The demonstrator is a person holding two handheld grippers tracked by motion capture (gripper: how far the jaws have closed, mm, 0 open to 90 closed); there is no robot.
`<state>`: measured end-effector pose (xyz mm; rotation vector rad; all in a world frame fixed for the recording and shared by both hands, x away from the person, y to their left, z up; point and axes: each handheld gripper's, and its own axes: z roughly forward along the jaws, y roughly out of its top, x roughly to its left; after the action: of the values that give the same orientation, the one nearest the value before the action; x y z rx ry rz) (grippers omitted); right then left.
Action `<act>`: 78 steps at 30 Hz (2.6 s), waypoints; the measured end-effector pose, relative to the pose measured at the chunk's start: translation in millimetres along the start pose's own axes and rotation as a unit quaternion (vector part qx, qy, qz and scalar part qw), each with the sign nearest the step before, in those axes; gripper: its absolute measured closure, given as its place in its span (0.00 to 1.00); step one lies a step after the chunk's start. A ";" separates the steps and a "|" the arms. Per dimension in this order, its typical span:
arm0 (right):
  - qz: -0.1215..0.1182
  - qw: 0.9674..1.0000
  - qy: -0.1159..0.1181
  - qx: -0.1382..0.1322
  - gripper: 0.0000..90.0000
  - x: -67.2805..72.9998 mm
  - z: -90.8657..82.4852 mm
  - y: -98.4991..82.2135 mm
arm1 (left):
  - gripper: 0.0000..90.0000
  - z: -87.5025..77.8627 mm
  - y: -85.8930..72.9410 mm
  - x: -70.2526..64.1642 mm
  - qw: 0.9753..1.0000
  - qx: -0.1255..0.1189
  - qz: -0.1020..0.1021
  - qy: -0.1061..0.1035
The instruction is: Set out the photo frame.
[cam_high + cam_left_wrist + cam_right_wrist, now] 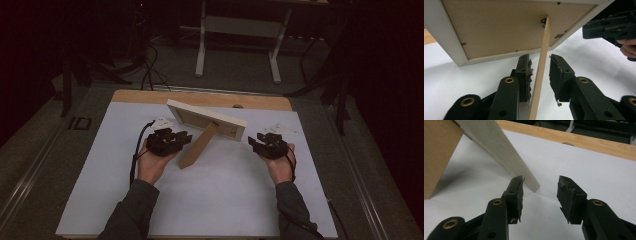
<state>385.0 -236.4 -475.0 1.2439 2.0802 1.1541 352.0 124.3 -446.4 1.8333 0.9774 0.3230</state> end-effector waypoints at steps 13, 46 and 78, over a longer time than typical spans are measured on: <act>0.008 1.000 -0.005 -0.019 0.89 2.6 -0.8 10.7 | 0.93 1.5 12.6 6.8 1.000 0.000 -0.015 0.027; 0.018 0.998 0.032 -0.045 1.00 11.3 3.5 43.6 | 1.00 28.1 39.4 20.1 0.996 -0.003 -0.055 0.065; 0.028 0.996 0.063 -0.055 1.00 12.1 -0.3 52.1 | 1.00 43.2 45.5 12.0 0.997 0.010 -0.040 0.062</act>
<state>404.4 -213.4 -430.8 1.2136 2.0512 1.3851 407.5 97.2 -430.0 1.8046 1.1398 0.3829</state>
